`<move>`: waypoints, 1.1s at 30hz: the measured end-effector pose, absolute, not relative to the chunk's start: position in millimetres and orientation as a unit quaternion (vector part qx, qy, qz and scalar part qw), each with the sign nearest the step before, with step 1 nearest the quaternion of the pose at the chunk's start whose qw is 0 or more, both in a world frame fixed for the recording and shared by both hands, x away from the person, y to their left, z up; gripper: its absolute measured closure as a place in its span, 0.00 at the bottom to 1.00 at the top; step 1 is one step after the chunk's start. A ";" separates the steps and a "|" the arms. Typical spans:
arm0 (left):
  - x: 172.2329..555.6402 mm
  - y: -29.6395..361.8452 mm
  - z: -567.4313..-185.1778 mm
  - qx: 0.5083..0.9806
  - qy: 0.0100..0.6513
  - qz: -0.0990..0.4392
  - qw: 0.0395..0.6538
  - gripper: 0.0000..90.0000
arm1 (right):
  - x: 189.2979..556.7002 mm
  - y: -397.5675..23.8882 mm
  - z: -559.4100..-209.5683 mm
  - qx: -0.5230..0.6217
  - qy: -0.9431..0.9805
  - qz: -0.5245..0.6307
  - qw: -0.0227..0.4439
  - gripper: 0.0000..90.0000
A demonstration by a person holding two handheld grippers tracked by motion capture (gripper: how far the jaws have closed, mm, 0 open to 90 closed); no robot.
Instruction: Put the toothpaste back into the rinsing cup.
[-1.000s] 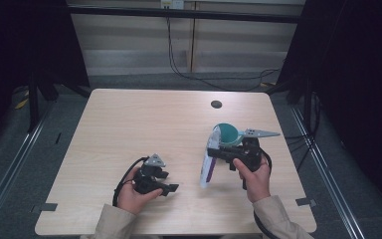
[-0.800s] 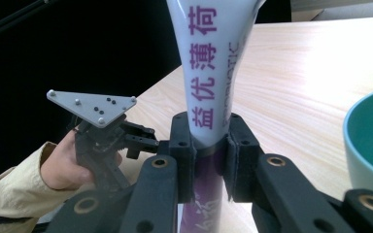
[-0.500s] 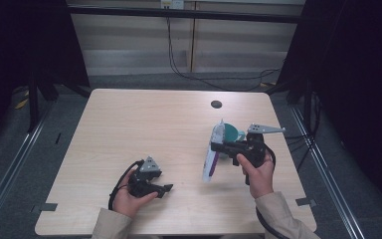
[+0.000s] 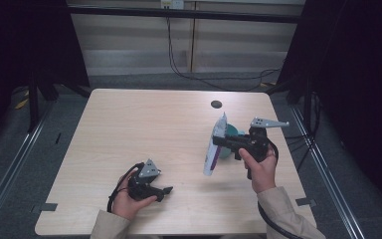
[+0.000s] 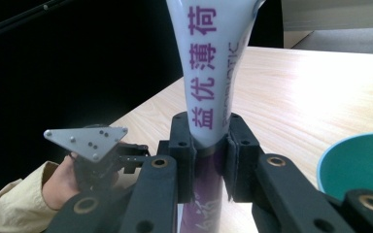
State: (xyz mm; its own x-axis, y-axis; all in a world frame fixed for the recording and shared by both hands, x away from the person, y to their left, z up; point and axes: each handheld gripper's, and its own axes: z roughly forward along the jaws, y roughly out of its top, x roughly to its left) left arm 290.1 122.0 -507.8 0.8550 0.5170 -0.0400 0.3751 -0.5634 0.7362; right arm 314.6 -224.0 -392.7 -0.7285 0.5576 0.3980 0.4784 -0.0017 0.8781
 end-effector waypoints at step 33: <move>289.4 120.1 -508.3 0.885 0.246 0.091 0.384 0.17 | 329.7 -235.9 -351.8 0.367 0.695 0.614 0.073 0.85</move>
State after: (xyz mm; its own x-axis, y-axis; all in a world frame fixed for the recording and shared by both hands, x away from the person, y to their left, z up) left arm 289.4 120.1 -508.3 0.8622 0.5058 -0.0275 0.3658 -0.5840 0.7247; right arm 329.7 -235.9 -351.8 -0.7202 0.5992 0.3497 0.4202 -0.0244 0.9071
